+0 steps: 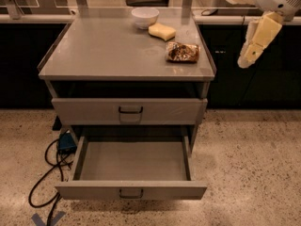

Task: Place orange can into middle drawer

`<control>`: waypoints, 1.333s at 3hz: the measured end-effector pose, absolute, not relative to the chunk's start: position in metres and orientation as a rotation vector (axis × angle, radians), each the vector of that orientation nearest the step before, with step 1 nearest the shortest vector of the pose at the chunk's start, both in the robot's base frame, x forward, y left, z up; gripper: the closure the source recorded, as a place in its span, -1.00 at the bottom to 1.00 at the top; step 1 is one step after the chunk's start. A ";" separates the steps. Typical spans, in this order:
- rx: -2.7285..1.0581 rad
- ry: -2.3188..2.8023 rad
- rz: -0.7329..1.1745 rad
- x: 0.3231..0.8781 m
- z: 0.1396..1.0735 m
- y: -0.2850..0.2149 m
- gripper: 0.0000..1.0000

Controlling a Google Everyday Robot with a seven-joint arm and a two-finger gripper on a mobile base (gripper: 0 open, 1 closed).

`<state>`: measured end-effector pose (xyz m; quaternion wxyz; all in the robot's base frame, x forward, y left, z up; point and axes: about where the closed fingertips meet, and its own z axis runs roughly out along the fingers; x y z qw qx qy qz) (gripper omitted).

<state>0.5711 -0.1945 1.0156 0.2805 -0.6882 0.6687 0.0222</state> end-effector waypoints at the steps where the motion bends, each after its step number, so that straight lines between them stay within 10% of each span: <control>1: -1.849 1.695 0.165 0.578 1.011 -0.181 -1.00; 4: -1.812 1.368 0.552 0.692 0.963 -0.071 -1.00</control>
Offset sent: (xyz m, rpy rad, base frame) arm 0.0958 0.0917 -0.0101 0.5115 0.0424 0.4482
